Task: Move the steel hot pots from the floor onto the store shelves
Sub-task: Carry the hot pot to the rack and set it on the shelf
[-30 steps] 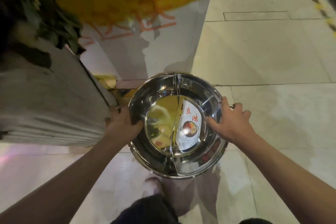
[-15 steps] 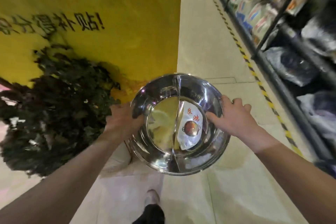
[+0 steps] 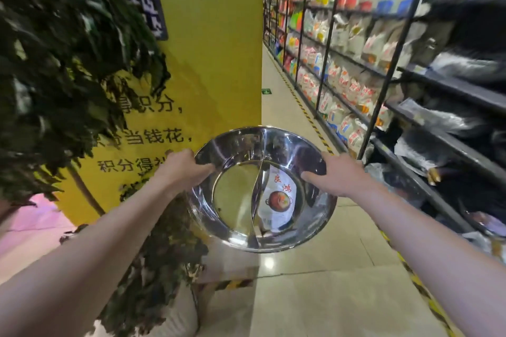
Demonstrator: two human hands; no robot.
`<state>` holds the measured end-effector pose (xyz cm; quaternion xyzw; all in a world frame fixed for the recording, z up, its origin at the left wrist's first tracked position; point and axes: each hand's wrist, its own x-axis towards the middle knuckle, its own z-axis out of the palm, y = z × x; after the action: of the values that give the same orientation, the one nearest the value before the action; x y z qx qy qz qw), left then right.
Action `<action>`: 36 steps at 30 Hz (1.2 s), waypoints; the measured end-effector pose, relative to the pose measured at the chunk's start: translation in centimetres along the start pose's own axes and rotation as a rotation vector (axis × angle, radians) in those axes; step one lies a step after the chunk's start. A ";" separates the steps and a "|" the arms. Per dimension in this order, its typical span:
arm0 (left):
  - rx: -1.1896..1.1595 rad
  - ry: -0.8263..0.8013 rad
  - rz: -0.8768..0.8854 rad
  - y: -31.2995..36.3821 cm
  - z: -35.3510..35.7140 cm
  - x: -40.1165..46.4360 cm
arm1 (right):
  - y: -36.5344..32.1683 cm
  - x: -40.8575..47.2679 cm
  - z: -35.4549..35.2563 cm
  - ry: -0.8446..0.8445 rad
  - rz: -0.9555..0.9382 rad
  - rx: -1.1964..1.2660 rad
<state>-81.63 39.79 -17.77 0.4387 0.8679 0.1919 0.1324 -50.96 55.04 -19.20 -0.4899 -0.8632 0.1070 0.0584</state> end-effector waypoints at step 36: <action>0.345 -0.570 1.091 42.3 30.1 -12.1 | 26.5 -38.7 -0.1 0.048 1.311 0.032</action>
<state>-32.52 59.39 -24.83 0.8663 0.4688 -0.0353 0.1689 -8.97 34.96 -25.35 -0.9159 -0.3824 0.1222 0.0075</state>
